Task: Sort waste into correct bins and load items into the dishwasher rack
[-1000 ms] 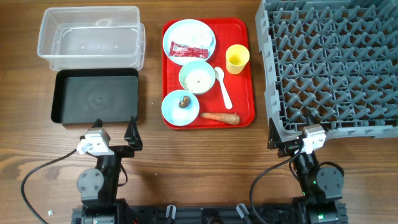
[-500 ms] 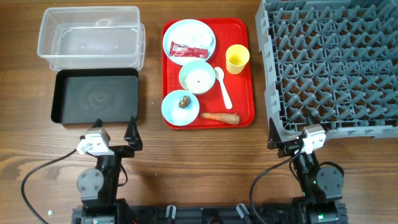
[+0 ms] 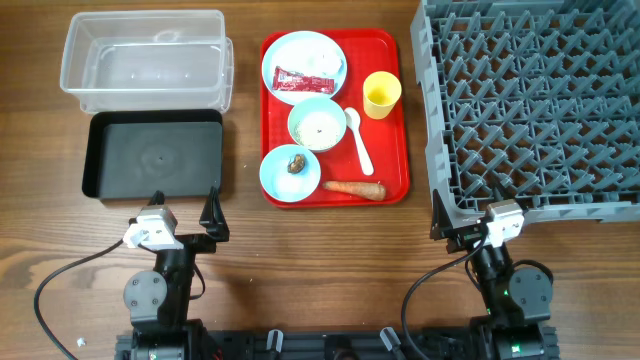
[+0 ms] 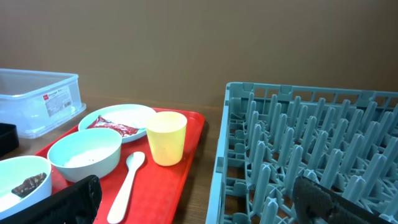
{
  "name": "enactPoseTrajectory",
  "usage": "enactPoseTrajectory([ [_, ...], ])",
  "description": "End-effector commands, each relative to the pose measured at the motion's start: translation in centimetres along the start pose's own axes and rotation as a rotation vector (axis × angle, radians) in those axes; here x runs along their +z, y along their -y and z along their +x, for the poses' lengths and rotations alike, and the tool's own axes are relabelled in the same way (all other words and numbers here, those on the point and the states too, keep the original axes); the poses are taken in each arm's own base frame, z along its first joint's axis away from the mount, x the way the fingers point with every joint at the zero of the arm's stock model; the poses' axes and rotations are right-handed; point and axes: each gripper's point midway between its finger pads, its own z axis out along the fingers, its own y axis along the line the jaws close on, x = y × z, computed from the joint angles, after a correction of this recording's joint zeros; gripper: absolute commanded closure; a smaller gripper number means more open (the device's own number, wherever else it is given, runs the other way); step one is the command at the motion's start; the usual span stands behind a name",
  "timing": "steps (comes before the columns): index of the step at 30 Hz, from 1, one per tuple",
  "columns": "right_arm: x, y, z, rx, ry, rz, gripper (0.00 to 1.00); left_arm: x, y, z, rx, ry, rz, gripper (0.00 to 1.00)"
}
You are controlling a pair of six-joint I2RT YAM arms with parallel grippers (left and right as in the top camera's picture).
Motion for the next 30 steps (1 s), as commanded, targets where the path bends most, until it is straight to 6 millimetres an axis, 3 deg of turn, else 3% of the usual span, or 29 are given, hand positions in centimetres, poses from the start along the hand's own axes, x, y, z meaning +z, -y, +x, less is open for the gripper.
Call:
enactPoseTrajectory([
  [1, 0.0, -0.5, 0.0, 0.016, 0.003, -0.025, 0.0, 0.0, -0.2, 0.1, 0.004, 0.002, -0.003, 0.0],
  [27, 0.0, -0.3, 0.0, 0.017, 0.002, -0.014, 0.0, 0.0, -0.5, 0.1, 0.005, 0.004, -0.026, 0.0],
  [30, 0.0, -0.3, 0.0, 0.017, 0.002, -0.014, 0.0, -0.1, -1.3, -0.1, 0.004, 0.014, -0.07, 0.0],
])
